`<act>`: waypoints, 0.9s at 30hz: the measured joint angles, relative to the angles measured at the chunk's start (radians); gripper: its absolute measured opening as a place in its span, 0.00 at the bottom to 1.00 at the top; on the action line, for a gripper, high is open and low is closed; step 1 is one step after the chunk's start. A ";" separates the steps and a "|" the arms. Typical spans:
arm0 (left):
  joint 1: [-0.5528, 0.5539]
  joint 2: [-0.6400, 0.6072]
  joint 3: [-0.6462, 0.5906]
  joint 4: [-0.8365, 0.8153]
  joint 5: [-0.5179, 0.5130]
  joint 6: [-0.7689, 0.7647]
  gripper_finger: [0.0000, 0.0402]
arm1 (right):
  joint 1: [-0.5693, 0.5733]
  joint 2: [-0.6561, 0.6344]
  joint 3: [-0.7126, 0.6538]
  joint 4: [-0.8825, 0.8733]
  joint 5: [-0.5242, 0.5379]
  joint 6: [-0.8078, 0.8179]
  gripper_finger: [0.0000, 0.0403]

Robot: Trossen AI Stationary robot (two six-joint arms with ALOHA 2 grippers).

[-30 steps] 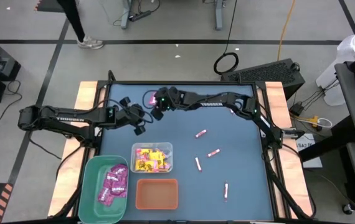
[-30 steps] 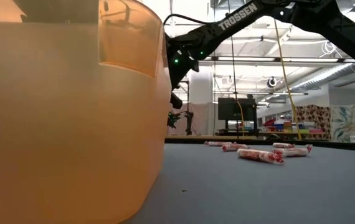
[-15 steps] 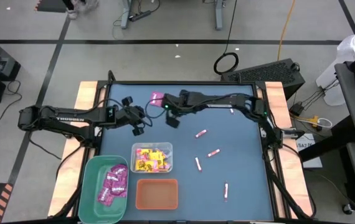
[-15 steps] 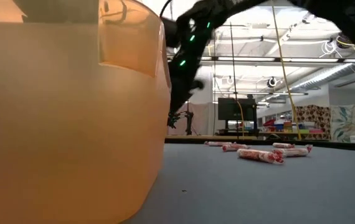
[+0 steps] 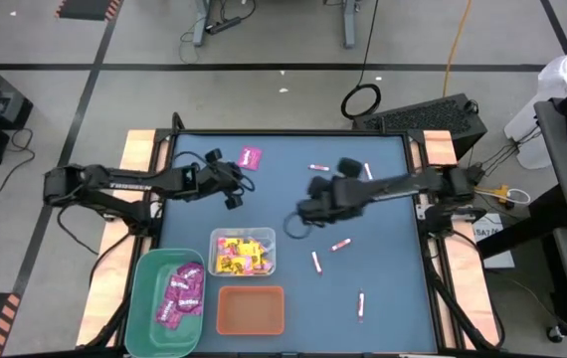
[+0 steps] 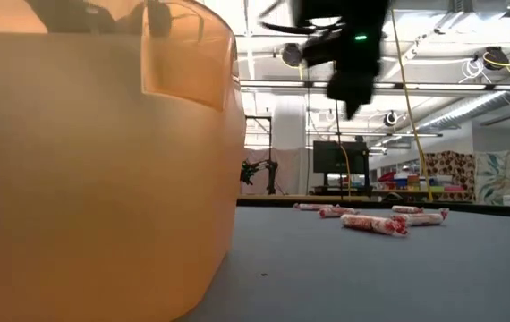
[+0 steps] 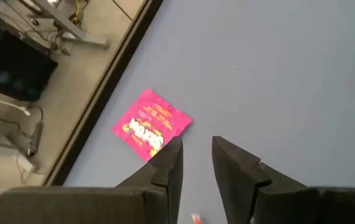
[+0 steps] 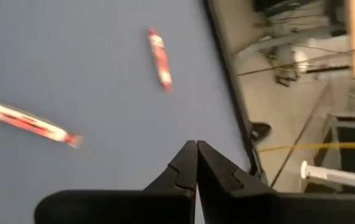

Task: Sort candy
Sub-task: Put the purple candy into the green bin

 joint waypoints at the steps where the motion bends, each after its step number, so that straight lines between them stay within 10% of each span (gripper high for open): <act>1: 0.009 0.024 -0.001 0.046 0.010 0.017 0.23 | 0.016 -0.043 -0.057 0.011 0.022 0.046 0.00; 14: 0.064 0.271 0.097 0.140 0.026 -0.088 0.02 | 0.173 -0.388 -0.591 0.519 0.200 0.113 0.00; 27: 0.148 0.408 0.147 0.122 0.065 -0.409 0.01 | 0.172 -0.404 -0.682 0.780 0.205 -0.041 0.00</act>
